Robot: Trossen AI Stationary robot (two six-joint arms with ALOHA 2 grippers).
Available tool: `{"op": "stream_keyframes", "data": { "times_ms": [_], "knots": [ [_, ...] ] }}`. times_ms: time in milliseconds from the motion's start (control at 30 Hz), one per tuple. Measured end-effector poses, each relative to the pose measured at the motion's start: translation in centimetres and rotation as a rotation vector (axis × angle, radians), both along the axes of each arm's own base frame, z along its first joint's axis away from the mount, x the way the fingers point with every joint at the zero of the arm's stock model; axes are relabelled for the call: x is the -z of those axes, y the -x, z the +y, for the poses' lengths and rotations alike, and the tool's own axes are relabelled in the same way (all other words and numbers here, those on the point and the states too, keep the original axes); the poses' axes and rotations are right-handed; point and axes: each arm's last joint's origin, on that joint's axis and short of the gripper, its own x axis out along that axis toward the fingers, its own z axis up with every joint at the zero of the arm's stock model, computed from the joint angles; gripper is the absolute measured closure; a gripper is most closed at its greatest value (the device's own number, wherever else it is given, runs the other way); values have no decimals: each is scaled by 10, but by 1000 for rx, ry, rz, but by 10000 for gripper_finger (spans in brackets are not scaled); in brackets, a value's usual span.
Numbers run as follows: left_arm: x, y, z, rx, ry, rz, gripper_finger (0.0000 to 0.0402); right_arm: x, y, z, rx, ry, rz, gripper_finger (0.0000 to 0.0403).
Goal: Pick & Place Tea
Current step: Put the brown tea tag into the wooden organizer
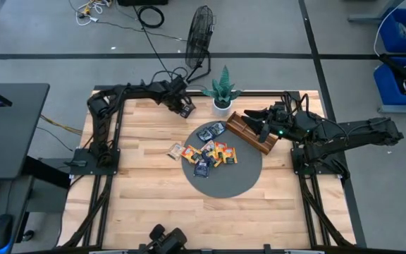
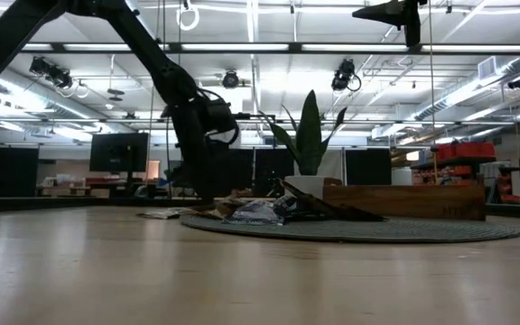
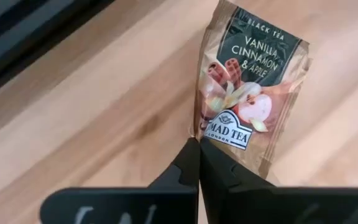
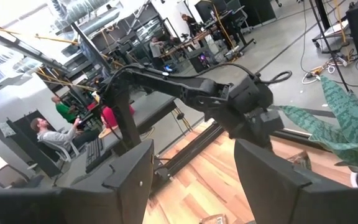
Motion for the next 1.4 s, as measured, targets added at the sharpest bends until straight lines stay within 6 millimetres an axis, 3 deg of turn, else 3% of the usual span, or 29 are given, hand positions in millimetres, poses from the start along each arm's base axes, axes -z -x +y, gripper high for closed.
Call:
{"op": "stream_keyframes", "data": {
  "times_ms": [167,433,667,867,1100,1267,1400],
  "knots": [
    [-28,7,-9,54,-22,4,400,0,0,0,0,0,1,172],
    [-95,16,-41,95,-112,-98,401,1,0,0,0,-1,13,172],
    [-158,29,-78,70,-225,-274,401,1,0,0,0,-7,6,172],
    [-197,30,-106,7,-335,-484,401,-6,-2,-3,43,-32,-85,172],
    [-219,11,-131,-18,-416,-707,401,0,-24,-11,84,-39,-126,172],
    [-219,-1,-145,-1,-453,-727,401,7,-44,-17,104,-60,-127,172],
    [-217,-5,-156,51,-452,-709,401,0,-60,-20,67,-51,-108,172]
  ]
}}
